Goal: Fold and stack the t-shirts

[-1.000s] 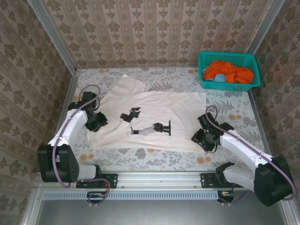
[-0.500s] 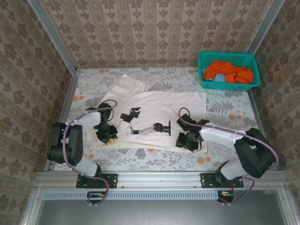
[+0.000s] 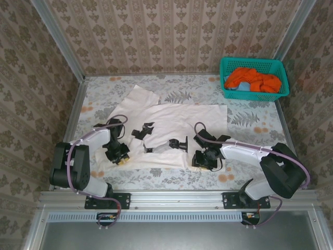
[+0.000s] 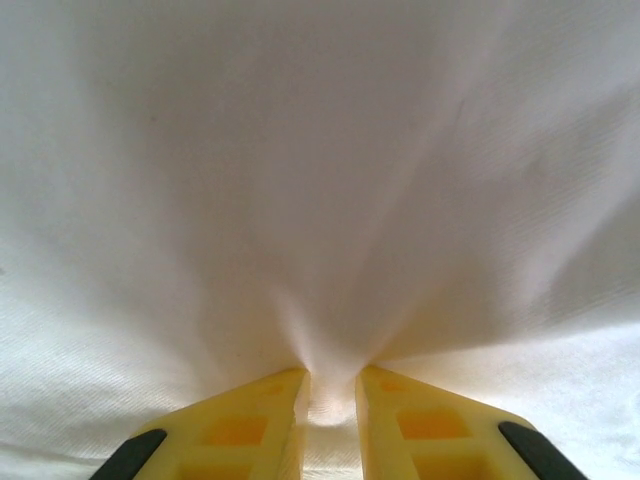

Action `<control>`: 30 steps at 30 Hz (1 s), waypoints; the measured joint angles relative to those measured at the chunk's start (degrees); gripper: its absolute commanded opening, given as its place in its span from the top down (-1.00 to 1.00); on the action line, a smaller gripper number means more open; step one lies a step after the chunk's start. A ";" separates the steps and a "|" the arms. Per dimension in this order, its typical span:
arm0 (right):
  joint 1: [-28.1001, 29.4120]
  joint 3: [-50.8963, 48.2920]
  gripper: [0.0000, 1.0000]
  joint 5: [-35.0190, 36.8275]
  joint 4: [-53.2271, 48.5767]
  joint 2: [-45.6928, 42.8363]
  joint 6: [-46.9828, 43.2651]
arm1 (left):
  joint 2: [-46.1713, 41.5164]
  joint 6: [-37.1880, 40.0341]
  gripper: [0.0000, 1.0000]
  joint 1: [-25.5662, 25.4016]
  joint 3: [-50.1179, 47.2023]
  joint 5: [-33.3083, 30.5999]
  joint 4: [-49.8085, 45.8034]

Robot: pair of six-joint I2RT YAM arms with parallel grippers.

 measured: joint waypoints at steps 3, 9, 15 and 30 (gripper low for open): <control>0.31 -1.16 0.17 -0.81 -0.39 -1.31 0.04 | -1.38 -1.03 0.61 0.02 -1.38 -0.04 -1.70; 0.42 -2.56 0.13 -2.29 -2.25 -3.17 0.20 | -5.07 -2.43 0.59 0.83 -3.50 -1.03 -6.40; 0.55 -2.93 0.01 -3.30 -3.91 -4.44 0.24 | -5.99 -2.43 0.56 3.91 -3.39 -1.36 -7.69; -11.17 9.57 -0.32 -0.90 -2.73 -10.75 -6.60 | 13.35 3.54 -0.21 0.42 47.65 -5.90 -12.61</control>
